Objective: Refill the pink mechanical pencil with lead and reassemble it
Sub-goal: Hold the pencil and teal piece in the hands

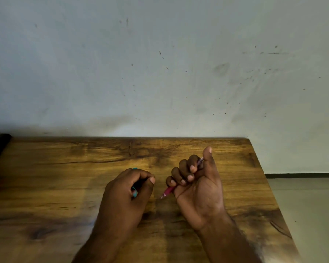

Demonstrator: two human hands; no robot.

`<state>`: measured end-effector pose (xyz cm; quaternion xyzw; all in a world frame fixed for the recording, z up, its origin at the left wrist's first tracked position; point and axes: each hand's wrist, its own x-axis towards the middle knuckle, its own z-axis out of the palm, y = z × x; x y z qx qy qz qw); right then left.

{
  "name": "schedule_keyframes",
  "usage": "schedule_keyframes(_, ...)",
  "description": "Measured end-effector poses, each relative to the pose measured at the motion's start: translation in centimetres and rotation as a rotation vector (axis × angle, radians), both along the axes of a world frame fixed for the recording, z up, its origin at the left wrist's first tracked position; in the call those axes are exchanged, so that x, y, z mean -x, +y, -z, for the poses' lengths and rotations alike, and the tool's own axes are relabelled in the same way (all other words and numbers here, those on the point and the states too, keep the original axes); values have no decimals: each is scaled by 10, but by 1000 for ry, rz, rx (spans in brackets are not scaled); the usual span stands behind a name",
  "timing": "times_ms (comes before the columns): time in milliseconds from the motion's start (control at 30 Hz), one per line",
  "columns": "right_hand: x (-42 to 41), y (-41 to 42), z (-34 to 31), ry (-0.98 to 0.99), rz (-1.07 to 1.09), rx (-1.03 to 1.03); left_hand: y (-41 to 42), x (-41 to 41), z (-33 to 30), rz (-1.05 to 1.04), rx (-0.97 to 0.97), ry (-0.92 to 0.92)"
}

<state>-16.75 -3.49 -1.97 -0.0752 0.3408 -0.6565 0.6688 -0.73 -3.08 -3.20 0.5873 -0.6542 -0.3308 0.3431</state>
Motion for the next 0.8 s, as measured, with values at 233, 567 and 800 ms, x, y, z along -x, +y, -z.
schedule_keyframes(233, 0, 1, -2, 36, 9, -19, 1, 1, 1, -10, -12, 20)
schedule_keyframes(567, 1, 2, 1, -12, 33, 4, 1, 1, 0, 3, -3, -2)
schedule_keyframes(800, 1, 1, 3, -41, 38, 5, 1, 1, 2, 2, 2, -6)
